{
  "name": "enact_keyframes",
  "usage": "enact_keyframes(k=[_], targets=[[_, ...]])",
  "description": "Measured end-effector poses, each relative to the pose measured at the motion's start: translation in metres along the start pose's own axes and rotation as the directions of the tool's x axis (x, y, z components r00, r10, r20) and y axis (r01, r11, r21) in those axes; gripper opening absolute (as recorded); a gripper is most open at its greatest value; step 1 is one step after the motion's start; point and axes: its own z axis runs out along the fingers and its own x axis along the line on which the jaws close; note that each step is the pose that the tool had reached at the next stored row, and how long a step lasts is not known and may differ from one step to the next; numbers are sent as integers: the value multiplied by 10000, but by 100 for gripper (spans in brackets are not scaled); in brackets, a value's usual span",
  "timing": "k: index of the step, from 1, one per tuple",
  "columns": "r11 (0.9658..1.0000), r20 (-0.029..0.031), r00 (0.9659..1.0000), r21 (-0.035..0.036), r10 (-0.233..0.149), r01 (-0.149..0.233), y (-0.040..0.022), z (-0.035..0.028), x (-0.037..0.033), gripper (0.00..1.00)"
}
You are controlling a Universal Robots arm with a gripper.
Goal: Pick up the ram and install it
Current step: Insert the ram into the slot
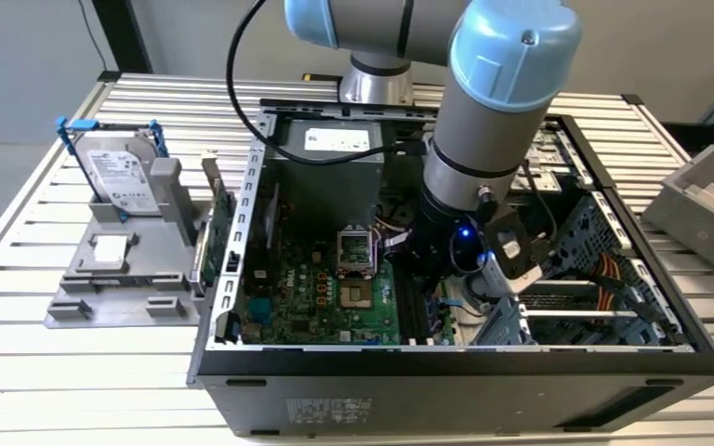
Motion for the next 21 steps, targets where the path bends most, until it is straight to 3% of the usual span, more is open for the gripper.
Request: enact_keyframes(k=[12, 21], targets=[[10000, -4, 10000, 4, 36, -36, 16, 18, -31, 0], [10000, -77, 10000, 6, 52, -52, -9, 13, -50, 0]])
